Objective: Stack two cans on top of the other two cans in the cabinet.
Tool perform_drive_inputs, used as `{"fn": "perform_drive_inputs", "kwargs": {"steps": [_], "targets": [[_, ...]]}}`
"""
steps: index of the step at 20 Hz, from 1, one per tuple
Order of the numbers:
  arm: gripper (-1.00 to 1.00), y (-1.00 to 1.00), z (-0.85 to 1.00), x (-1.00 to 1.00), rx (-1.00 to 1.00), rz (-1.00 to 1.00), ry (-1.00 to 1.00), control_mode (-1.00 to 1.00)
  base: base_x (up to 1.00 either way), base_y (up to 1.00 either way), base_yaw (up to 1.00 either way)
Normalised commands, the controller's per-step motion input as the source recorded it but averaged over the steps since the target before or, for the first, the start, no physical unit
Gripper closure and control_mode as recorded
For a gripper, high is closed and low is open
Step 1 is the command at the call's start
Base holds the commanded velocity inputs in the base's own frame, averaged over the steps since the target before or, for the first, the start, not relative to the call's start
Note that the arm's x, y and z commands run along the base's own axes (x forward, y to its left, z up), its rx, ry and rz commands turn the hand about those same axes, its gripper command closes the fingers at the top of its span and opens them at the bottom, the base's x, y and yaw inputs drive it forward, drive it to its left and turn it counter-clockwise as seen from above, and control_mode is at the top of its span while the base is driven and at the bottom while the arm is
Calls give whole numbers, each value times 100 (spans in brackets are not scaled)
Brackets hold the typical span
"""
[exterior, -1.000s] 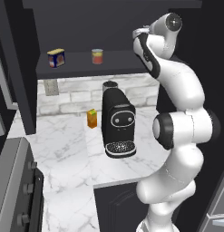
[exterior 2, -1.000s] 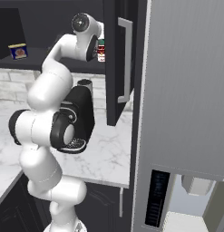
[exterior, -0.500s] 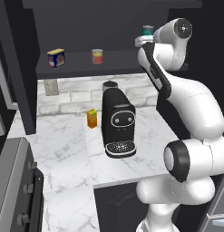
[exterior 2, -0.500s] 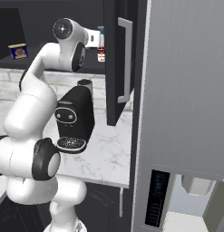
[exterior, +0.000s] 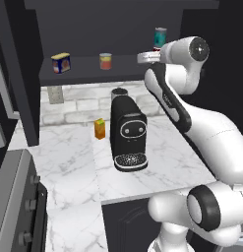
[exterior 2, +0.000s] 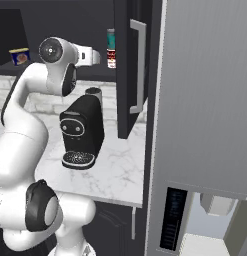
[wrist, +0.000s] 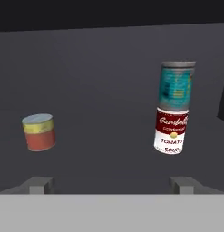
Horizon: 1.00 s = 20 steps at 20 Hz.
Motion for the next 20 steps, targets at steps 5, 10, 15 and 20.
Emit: {"fn": "perform_drive_inputs", "kwargs": {"steps": [5,10,15,20], "targets": [[-100,37,0,-6,8,40,4,-100,0,0,0],[-100,60,-3,0,3,33,7,-100,0,0,0],[-100,70,-5,0,0,8,0,-100,0,0,0],[-100,59,-11,0,-4,0,0,-100,0,0,0]]}}
